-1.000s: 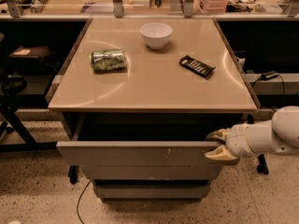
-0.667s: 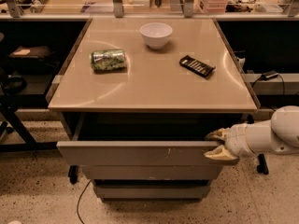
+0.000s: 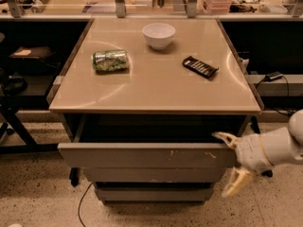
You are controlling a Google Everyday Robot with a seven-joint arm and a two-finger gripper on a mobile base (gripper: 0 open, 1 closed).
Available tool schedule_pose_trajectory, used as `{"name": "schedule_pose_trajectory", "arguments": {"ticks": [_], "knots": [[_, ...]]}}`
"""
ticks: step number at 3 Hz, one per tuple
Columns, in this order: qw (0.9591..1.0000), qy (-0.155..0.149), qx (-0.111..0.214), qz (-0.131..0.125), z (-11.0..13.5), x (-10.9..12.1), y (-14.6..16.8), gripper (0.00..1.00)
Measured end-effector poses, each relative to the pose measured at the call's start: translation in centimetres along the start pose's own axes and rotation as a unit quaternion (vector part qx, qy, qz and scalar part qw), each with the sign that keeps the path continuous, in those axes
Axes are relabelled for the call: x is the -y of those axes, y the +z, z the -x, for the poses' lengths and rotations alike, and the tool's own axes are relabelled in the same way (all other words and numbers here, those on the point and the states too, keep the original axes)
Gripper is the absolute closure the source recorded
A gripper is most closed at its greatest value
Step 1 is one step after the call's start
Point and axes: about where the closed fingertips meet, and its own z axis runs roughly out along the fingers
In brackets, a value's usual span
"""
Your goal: Open top drawer
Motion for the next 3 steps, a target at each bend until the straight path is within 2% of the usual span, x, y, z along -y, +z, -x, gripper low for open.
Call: {"name": "schedule_pose_trajectory", "arguments": {"ticks": [1,2,3], "knots": [[0.9986,-0.007,0.018,0.050,-0.9,-6.1,-2.6,0.32],[0.9960,-0.009,0.027,0.085,-1.5,-9.2,-2.6,0.55],[0.9942,-0.022,0.023,0.102,-1.4,-11.7,-2.9,0.75]]}}
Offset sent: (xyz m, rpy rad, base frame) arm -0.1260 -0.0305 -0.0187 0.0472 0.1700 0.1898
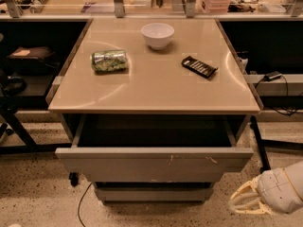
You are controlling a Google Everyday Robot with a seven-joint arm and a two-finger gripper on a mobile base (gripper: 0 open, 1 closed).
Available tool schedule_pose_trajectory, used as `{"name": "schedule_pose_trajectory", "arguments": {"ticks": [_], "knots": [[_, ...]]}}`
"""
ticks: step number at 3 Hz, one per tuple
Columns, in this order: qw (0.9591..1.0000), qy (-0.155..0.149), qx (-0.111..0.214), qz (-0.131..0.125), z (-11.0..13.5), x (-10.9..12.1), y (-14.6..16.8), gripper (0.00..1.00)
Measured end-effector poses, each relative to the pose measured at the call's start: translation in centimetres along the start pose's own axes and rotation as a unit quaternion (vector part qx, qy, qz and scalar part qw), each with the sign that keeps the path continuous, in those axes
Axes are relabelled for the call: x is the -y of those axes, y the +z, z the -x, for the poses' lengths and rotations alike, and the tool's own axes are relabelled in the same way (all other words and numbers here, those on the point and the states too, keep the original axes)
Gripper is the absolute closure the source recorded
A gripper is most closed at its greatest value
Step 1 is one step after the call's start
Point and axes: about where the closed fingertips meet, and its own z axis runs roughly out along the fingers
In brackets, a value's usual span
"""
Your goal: Open top drawer
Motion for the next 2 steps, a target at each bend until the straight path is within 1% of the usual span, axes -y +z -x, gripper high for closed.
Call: {"name": "schedule_pose_trajectory", "arguments": {"ticks": [1,2], "knots": [[1.0000,0.000,0.000,0.001,0.01,-0.09,0.04,0.58],[0.9999,0.008,0.004,-0.011,-0.01,0.65,0.48,0.36]]}}
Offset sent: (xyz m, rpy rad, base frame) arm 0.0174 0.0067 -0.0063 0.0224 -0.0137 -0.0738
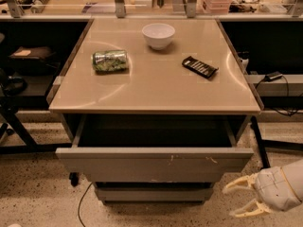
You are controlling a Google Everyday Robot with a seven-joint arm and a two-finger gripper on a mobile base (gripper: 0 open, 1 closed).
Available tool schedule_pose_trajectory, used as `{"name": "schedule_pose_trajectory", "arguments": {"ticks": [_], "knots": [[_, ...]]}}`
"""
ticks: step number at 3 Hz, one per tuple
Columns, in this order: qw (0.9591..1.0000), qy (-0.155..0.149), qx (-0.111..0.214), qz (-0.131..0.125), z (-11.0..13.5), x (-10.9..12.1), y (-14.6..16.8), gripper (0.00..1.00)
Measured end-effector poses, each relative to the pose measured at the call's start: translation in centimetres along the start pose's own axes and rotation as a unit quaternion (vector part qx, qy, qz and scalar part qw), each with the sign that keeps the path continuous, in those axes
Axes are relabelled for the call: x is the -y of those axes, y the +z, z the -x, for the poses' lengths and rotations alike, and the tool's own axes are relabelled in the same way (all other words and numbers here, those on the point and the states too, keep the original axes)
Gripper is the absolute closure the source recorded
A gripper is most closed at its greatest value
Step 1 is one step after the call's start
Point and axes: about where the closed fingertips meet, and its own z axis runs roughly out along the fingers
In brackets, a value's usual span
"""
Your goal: Open top drawer
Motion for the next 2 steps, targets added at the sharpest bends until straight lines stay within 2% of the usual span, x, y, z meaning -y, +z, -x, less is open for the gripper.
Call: {"name": "schedule_pose_trajectory", "arguments": {"ticks": [1,2], "knots": [[0.9984,-0.011,-0.008,-0.055,1.7,4.2,-1.2,0.12],[0.9950,-0.020,-0.014,-0.096,3.9,6.6,-2.9,0.00]]}}
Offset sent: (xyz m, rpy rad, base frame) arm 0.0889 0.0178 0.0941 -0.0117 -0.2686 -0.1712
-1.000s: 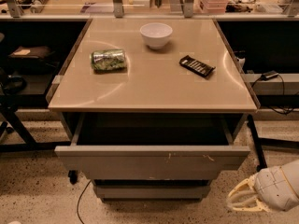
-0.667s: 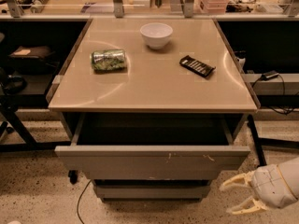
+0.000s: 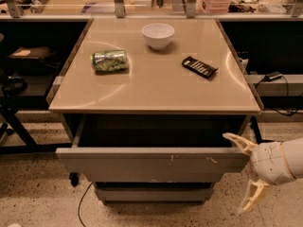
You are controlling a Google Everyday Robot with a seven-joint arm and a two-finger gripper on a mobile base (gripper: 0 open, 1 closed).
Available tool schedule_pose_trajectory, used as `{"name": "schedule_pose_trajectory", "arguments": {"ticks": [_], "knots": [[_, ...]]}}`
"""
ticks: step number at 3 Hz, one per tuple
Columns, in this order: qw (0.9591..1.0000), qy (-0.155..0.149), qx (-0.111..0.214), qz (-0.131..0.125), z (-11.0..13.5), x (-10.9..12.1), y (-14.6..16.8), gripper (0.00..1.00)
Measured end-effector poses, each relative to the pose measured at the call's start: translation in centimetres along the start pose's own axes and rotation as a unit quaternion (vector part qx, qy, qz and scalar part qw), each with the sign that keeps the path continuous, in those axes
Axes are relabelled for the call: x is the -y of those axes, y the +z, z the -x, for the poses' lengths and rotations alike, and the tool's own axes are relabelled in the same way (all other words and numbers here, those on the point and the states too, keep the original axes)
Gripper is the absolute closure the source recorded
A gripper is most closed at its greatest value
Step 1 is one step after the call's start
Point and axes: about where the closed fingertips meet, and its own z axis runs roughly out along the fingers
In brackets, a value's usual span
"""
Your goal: Open top drawer
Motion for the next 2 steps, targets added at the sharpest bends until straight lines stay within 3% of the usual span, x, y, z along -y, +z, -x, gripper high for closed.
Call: {"name": "schedule_pose_trajectory", "arguments": {"ticks": [1,2], "knots": [[0.9998,-0.008,0.005,-0.019,1.40,1.50,-0.19,0.00],[0.9998,-0.008,0.006,-0.019,1.42,1.51,-0.17,0.00]]}}
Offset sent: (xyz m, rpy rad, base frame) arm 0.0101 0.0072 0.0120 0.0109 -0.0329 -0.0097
